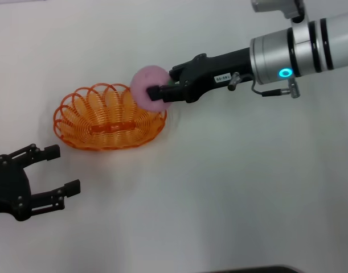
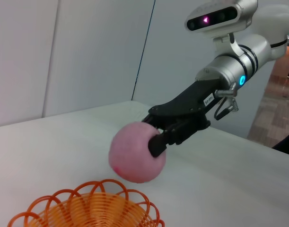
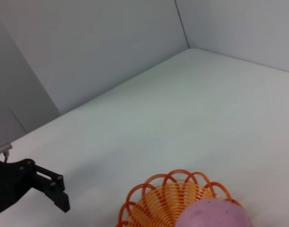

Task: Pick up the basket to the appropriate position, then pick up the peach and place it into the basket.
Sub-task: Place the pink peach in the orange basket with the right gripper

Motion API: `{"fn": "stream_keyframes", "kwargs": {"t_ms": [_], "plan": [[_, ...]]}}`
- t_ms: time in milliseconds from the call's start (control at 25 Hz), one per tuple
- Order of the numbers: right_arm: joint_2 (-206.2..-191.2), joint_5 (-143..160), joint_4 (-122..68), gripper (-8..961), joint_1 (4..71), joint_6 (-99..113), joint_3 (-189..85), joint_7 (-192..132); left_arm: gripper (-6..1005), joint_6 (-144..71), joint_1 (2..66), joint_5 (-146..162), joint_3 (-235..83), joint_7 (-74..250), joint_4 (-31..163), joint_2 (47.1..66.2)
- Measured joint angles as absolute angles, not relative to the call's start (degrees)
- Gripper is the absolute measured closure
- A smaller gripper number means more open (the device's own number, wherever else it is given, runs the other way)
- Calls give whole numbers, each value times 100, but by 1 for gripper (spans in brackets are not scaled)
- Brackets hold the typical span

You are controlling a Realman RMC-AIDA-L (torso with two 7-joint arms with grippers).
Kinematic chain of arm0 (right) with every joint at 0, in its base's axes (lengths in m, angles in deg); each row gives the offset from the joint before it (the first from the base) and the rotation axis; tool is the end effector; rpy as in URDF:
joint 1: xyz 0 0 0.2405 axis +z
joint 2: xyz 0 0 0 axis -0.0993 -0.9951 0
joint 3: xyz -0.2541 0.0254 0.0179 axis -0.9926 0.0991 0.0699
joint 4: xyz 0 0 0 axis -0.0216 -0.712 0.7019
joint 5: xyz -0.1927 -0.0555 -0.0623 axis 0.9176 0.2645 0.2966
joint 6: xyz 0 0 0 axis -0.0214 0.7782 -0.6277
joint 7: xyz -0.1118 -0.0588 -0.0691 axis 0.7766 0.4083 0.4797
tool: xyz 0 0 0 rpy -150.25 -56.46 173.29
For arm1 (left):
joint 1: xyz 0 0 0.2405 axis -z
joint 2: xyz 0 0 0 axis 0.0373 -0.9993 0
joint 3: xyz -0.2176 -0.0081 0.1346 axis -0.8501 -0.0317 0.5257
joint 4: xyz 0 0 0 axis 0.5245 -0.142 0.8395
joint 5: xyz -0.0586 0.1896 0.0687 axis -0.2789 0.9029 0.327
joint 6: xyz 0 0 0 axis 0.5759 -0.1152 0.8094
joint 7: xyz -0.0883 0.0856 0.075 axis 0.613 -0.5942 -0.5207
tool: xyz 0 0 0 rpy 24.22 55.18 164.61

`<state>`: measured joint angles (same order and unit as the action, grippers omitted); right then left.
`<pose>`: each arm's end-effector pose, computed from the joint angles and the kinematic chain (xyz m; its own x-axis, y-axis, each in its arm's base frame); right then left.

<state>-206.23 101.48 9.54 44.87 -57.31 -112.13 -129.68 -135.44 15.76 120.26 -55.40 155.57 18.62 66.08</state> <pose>0.1841 0.3689 -0.0613 0.8189 -0.4743 -0.3232 -0.5125 -0.8578 -0.0396 -0.3198 0.2175 0.0176 0.7731 0.3341 0.5391 0.4856 -0.8586 -0.1643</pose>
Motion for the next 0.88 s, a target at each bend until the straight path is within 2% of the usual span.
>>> {"fn": "stream_keyframes", "kwargs": {"t_ms": [120, 320, 560, 880], "plan": [[-20626, 10005, 921, 631, 4500, -5626, -11341, -12880, 127, -13537, 1576, 12026, -5539, 15557, 1871, 6608], [-20624, 9808, 899, 379, 4498, -5596, -11432, -12704, 127, -13540, 1576, 12025, -5539, 15557, 1878, 6608], [-20610, 9729, 771, 188, 4496, -5589, -11409, -12606, 127, -13548, 1576, 12021, -5537, 15557, 1878, 6608], [-20582, 9541, 765, 184, 4264, -5646, -11352, -12235, 127, -13558, 1576, 12017, -5549, 15558, 1878, 6608]]}}
